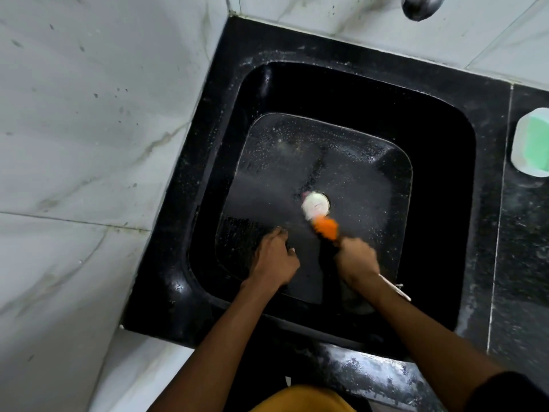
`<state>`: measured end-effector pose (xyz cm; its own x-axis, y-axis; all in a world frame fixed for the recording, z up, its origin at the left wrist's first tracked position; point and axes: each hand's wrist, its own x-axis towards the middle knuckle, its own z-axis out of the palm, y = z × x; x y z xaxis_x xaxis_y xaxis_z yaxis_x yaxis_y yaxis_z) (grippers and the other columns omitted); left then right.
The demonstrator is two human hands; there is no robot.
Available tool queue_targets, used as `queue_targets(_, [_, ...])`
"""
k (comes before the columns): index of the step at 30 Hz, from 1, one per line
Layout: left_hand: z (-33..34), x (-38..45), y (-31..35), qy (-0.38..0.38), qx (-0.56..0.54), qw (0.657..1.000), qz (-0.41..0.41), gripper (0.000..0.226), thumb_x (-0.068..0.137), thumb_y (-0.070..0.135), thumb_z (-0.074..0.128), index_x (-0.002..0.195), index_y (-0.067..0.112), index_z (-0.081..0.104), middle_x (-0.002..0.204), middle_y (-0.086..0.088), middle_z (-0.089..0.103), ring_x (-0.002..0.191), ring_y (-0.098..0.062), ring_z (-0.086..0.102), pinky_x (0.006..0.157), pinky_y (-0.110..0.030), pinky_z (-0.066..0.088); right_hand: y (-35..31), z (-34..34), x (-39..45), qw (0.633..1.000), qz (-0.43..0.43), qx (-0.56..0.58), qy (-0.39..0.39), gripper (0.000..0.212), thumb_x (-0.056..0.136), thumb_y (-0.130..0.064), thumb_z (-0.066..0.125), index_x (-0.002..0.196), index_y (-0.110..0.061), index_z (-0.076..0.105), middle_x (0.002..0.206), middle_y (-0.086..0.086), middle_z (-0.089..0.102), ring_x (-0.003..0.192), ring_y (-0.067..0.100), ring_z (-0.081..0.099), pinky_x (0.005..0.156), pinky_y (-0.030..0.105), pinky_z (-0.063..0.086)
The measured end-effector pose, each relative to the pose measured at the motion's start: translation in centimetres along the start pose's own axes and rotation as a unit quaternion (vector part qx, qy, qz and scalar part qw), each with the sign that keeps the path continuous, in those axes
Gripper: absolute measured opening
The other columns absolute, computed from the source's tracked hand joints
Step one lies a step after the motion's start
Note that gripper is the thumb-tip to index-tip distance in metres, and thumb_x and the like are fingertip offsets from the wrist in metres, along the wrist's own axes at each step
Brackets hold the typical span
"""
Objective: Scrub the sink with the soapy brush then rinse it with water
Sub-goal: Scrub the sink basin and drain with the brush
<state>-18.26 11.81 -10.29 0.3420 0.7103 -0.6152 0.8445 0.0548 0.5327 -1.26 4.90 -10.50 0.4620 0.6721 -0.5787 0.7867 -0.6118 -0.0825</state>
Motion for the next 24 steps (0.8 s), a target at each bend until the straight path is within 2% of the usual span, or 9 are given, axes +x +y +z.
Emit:
queue_targets(2, [0.1,0.0,-0.1,-0.004,0.000,1.000,-0.001,0.055,0.093,0.017,0.057,0.145,0.003,0.045,0.158,-0.010,0.036,0.145,-0.026,0.034,0.120,-0.032,0.027,-0.7,0.0,-0.4,0.999,-0.038,0.007,-0.028,0.025,0.095,-0.024,0.045,0.104,-0.010,0.064,0.105,0.015,0.066,0.099,0.035,0.064,0.081,0.037,0.048])
queue_targets(6, [0.0,-0.1,-0.1,-0.005,0.005,1.000,0.000,0.050,0.092,0.016,0.058,0.139,0.000,0.050,0.153,-0.012,0.041,0.141,-0.029,0.039,0.117,-0.031,0.030,1.2,-2.3,3.2,0.988,0.110,0.076,0.076,0.027,0.091,-0.023,0.050,0.107,-0.007,0.065,0.107,0.022,0.064,0.102,0.040,0.062,0.086,0.042,0.049])
queue_targets(8, [0.0,0.0,-0.2,-0.006,0.004,1.000,-0.006,0.051,0.091,0.016,0.058,0.139,0.000,0.051,0.152,-0.013,0.042,0.140,-0.031,0.040,0.117,-0.034,0.033,0.0,-2.0,3.3,0.995,0.065,0.053,0.060,0.026,0.091,-0.022,0.050,0.105,-0.007,0.065,0.106,0.021,0.065,0.100,0.039,0.062,0.084,0.041,0.049])
queue_targets(11, [0.2,0.0,-0.2,-0.008,0.007,1.000,-0.007,0.055,0.091,0.018,0.058,0.143,0.002,0.046,0.155,-0.012,0.040,0.142,-0.029,0.038,0.118,-0.034,0.031,-2.8,-0.9,1.6,0.997,-0.049,0.044,-0.036,0.026,0.093,-0.029,0.047,0.103,-0.016,0.066,0.103,0.012,0.067,0.096,0.032,0.065,0.079,0.037,0.051])
queue_targets(13, [0.2,-0.1,-0.4,-0.011,0.010,1.000,-0.003,0.056,0.092,0.017,0.057,0.144,0.001,0.045,0.156,-0.012,0.038,0.144,-0.028,0.035,0.120,-0.032,0.027,-2.6,-1.8,2.8,0.997,-0.002,0.078,-0.010,0.026,0.094,-0.028,0.046,0.104,-0.012,0.064,0.106,0.015,0.065,0.099,0.035,0.063,0.081,0.038,0.049])
queue_targets(15, [0.0,-0.2,-0.4,-0.013,0.007,1.000,-0.001,0.056,0.093,0.016,0.056,0.146,0.001,0.043,0.158,-0.011,0.035,0.145,-0.027,0.032,0.121,-0.031,0.025,-2.4,-2.4,4.0,0.997,0.033,0.037,0.051,0.025,0.093,-0.023,0.047,0.105,-0.008,0.063,0.108,0.020,0.064,0.102,0.039,0.061,0.084,0.040,0.048])
queue_targets(18, [0.0,-0.2,-0.4,-0.003,0.005,1.000,0.008,0.053,0.092,0.014,0.058,0.142,0.003,0.048,0.152,-0.011,0.043,0.141,-0.029,0.039,0.118,-0.032,0.031,-4.1,-1.6,3.0,0.995,-0.093,-0.044,-0.004,0.025,0.095,-0.026,0.047,0.102,-0.011,0.065,0.104,0.016,0.066,0.098,0.035,0.063,0.081,0.038,0.049])
queue_targets(20, [0.2,-0.2,-0.4,0.005,-0.005,1.000,0.018,0.050,0.088,0.012,0.060,0.137,0.006,0.053,0.145,-0.011,0.051,0.135,-0.030,0.047,0.115,-0.032,0.035,-4.1,-1.2,2.2,0.991,-0.123,-0.018,-0.051,0.025,0.095,-0.030,0.046,0.103,-0.015,0.065,0.105,0.012,0.066,0.099,0.032,0.064,0.080,0.037,0.049])
queue_targets(24, [0.2,-0.2,-0.5,-0.017,0.006,1.000,0.003,0.056,0.092,0.016,0.058,0.144,0.001,0.045,0.156,-0.013,0.038,0.144,-0.028,0.035,0.120,-0.031,0.026,-0.4,-0.8,2.4,0.999,0.010,-0.024,0.038,0.024,0.093,-0.023,0.047,0.103,-0.010,0.065,0.106,0.017,0.066,0.100,0.036,0.064,0.083,0.038,0.049])
